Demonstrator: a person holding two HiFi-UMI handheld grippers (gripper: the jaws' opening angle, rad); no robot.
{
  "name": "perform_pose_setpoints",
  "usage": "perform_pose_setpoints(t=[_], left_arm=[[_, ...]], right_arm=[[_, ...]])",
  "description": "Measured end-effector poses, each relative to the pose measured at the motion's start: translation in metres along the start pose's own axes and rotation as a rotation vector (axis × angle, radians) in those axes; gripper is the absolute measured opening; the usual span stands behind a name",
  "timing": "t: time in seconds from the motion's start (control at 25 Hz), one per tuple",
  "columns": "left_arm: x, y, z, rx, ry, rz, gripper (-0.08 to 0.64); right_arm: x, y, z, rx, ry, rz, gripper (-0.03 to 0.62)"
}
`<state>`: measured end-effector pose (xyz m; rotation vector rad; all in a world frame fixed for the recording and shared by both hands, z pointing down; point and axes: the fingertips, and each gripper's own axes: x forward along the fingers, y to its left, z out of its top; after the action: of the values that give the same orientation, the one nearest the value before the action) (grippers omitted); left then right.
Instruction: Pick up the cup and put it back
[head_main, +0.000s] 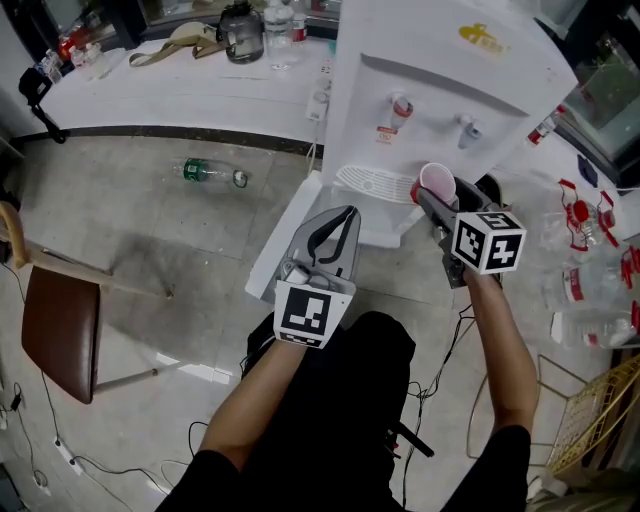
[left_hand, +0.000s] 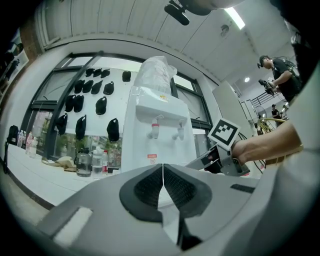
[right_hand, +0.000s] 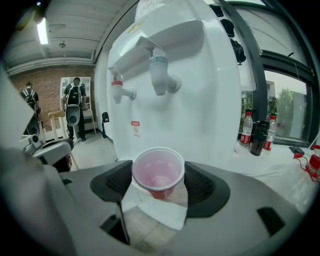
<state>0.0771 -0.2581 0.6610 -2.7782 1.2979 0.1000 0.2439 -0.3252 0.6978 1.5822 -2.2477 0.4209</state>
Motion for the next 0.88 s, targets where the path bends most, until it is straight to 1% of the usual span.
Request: perform_pose_setpoints(t=[0.12,0.32,0.68,0.76,0.88], left_arm=[[-0.001,0.000,0.000,0.008,-0.001,-0.003,0.008],[-0.001,0.004,-0.001,-0.002,-0.005,-0.002,0.008],[-0.002,0.002,0.000,0.005,-0.020,-0.009,0.008],[-0.003,0.003,-0.001,-0.001,-0.019,-0.007,0.008],[-0.004,0.005,-0.002,0.004,-0.009,-0.003,0.008]], right_arm=[[0.007,-0.004,-0.004,0.000,0.007,-0.012,0.314],[0.014,-0.006,-0.002,0.006,-0.003,-0.022,0.314],[0.020,-0.006,-0.004,-0.002,-0.006,-0.021,0.324],[0.019,-0.007,-0.004,0.005,-0.015,-0.025,0.334],[0.011,-0.009,0.002,0.031,-0.056,-0.032,0.341]])
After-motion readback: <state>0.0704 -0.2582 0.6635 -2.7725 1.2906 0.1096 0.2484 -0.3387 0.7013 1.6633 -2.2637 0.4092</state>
